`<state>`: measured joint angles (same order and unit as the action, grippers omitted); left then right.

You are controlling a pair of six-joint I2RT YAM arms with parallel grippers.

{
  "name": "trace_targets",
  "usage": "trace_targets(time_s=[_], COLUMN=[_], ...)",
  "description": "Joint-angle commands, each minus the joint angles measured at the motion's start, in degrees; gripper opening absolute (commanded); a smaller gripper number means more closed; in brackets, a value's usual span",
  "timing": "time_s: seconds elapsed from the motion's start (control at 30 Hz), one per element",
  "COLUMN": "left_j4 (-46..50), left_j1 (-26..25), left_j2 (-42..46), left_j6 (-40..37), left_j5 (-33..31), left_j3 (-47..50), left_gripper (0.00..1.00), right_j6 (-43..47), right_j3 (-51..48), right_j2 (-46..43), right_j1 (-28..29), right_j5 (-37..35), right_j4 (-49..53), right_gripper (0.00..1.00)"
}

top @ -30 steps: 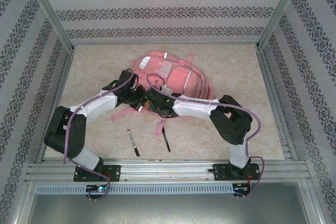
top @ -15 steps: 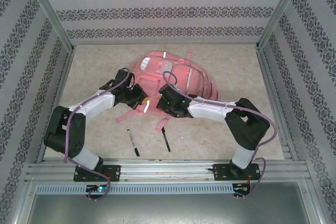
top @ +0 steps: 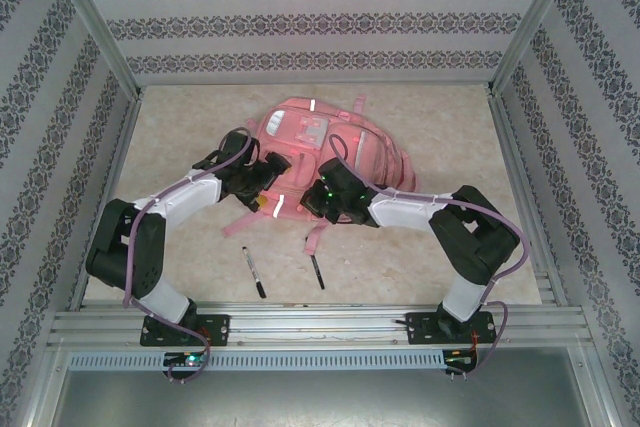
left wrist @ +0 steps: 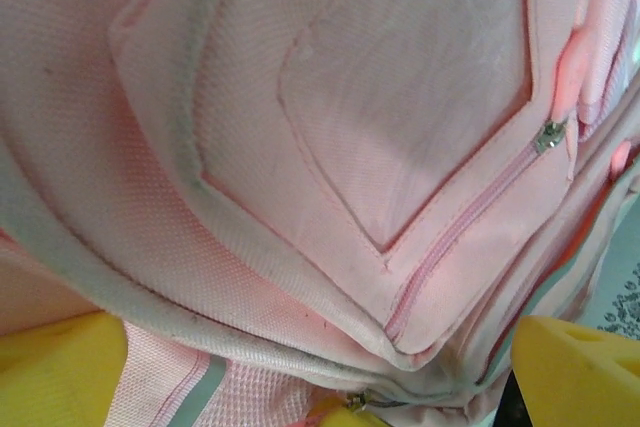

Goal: Pack the student bag

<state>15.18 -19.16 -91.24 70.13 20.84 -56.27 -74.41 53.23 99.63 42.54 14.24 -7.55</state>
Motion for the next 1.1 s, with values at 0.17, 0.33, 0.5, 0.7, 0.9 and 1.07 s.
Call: trace_targets(time_s=[0.17,0.33,0.5,0.7,0.9,1.07], left_j4=[4.3,6.6,8.6,8.7,9.7,8.8], left_j1=[-1.0,-1.0,-0.4,2.4,5.2,8.6], left_j2=[-5.5,-7.3,-6.5,-4.6,-4.1,-6.8], left_j6=[5.2,4.7,4.1,2.9,-2.1,-7.1], left_j5=[-12.0,-16.4,-19.2,-19.0,-20.6,-17.1], left_j3=[-4.1,-4.0,-2.7,-0.5,-1.0,-3.5], left_gripper=[0.69,0.13,0.0,0.0,0.0,0.0], right_j6=[-6.5,-7.8,-8.8,-6.8,-3.6,-1.4], right_j3=[-4.2,-7.7,-13.3,-19.0,-23.7,-26.9], right_j2=[-3.9,-6.7,-11.8,-17.8,-24.6,-29.3], right_j1=[-0.9,-2.0,-4.7,-11.1,-18.5,-25.8], right_j5=[1.6,-1.0,-4.2,-3.5,-2.0,0.9], right_j4=[-6.0,-4.9,-3.5,-1.7,2.2,5.5], right_gripper=[0.01,0.01,0.0,0.0,0.0,0.0])
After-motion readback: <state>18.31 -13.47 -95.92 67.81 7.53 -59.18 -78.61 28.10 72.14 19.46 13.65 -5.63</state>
